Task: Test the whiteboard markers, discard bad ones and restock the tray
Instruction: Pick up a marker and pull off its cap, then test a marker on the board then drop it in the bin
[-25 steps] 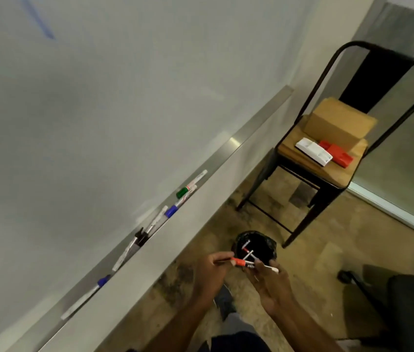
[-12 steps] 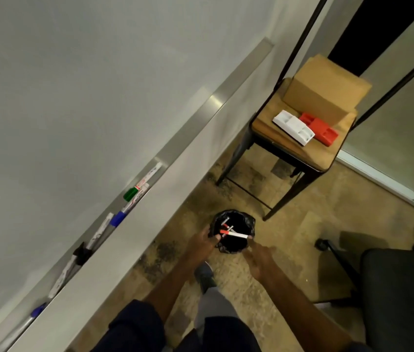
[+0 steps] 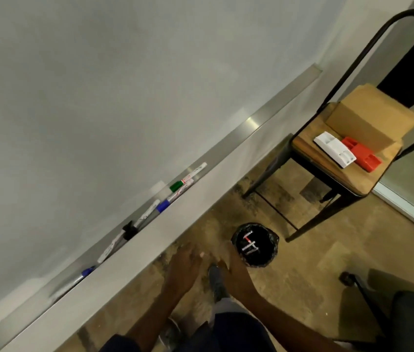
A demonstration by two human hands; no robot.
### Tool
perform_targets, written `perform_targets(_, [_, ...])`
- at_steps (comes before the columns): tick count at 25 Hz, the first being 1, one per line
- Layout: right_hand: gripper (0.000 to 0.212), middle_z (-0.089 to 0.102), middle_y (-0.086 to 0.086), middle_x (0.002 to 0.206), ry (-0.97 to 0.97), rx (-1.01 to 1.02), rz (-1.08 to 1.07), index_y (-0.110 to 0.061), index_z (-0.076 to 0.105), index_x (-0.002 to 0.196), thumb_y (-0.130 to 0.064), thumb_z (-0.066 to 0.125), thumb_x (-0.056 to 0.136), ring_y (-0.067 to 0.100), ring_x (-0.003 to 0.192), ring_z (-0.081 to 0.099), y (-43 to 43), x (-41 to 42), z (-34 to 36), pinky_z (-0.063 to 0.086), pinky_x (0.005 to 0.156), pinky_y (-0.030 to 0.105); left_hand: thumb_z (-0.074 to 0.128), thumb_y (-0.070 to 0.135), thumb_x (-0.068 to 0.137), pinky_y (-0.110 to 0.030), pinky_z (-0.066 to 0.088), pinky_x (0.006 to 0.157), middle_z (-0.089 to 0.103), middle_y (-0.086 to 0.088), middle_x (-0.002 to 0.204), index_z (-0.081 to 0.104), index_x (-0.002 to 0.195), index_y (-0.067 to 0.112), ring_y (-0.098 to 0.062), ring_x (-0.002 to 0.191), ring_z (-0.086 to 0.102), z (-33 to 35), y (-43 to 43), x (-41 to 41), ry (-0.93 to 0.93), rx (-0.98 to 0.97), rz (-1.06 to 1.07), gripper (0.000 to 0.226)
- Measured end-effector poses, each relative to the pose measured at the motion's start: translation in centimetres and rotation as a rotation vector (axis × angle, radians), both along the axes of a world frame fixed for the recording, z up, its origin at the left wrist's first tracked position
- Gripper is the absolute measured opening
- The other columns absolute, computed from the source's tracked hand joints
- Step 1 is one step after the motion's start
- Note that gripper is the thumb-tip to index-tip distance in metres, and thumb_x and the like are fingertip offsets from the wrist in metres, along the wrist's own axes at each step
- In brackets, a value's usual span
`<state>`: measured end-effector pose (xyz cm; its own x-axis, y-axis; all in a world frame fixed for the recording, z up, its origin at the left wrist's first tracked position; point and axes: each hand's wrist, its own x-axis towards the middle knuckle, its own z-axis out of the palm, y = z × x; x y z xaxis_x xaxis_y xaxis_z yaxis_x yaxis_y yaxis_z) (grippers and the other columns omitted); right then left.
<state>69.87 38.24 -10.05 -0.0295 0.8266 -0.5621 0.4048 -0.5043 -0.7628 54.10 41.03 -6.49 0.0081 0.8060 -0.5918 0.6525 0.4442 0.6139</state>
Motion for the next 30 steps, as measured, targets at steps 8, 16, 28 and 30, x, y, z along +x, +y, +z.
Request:
perform_targets(8, [0.076, 0.019, -0.004, 0.156, -0.083, 0.364, 0.334, -0.027, 0.014, 0.151, -0.07, 0.031, 0.092, 0.01, 0.144, 0.016, -2.0, -10.6, 4.6, 0.009, 0.123, 0.032, 0.032, 0.048, 0.102, -0.04, 0.003, 0.125, 0.023, 0.003, 0.164, 0.032, 0.152, 0.026, -0.015, 0.154, 0.016, 1.0, -7.7, -12.3, 0.181, 0.177, 0.102, 0.055])
perform_targets(16, [0.094, 0.012, -0.003, 0.164, -0.224, 0.514, 0.654, -0.021, 0.015, 0.156, -0.081, 0.011, 0.084, 0.014, 0.152, 0.013, -4.8, -22.9, 7.0, 0.009, 0.125, 0.035, 0.04, 0.042, 0.103, -0.037, 0.011, 0.125, 0.028, 0.008, 0.162, 0.033, 0.151, 0.027, -0.012, 0.153, 0.019, 3.0, -12.5, -23.9, 0.292, 0.419, 0.237, 0.051])
perform_targets(28, [0.063, 0.074, -0.004, 0.105, -0.449, 0.89, 1.194, -0.021, 0.072, 0.111, -0.008, 0.089, 0.052, 0.014, 0.093, 0.072, 0.7, -32.1, 4.4, 0.057, 0.076, 0.023, 0.051, 0.008, 0.095, -0.028, 0.037, 0.108, 0.062, -0.003, 0.133, 0.059, 0.133, 0.017, -0.024, 0.126, 0.054, 0.3, -11.8, -30.7, 0.366, 0.414, 0.311, 0.04])
perform_targets(30, [0.065, 0.071, -0.009, 0.096, -0.465, 0.9, 1.261, -0.026, 0.07, 0.106, -0.004, 0.085, 0.047, 0.012, 0.082, 0.069, 1.4, -32.9, 4.3, 0.055, 0.063, 0.022, 0.055, 0.007, 0.09, -0.018, 0.032, 0.1, 0.066, -0.005, 0.123, 0.065, 0.124, 0.015, -0.026, 0.118, 0.058, 0.4, -11.7, -31.4, 0.341, 0.418, 0.324, 0.037])
